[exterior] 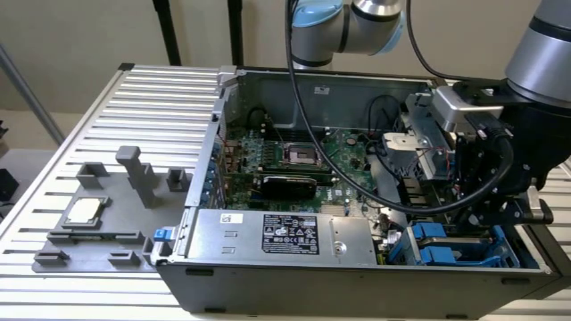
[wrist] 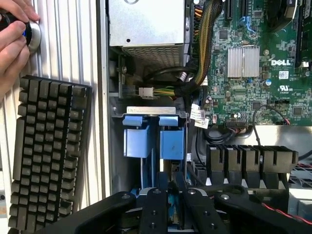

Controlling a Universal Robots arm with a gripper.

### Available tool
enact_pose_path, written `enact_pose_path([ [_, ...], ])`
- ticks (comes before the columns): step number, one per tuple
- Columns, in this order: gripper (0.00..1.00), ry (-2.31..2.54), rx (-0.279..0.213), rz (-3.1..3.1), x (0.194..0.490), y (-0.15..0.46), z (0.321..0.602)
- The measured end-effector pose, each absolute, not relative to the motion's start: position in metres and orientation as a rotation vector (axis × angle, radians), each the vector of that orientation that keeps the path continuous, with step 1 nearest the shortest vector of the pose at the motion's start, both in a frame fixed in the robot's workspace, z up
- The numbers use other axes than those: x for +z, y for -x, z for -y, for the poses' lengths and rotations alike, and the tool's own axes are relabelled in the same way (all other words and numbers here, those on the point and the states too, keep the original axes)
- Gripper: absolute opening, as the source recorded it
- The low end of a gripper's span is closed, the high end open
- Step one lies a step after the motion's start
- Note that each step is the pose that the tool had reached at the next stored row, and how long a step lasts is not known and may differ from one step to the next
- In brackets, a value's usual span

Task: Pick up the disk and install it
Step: 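Insert the second disk wire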

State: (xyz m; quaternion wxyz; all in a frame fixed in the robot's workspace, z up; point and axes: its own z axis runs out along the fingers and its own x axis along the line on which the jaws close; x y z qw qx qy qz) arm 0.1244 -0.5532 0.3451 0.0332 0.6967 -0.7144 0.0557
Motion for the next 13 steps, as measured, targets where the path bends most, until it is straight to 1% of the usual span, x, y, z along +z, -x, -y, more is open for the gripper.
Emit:
enact_pose_path([
  [8, 0.19, -2.148, 0.173, 2.193, 0.3443, -0.1244, 0.5488],
  [13, 0.19, -2.140, 0.194, 2.180, 0.3443, -0.1244, 0.5486],
])
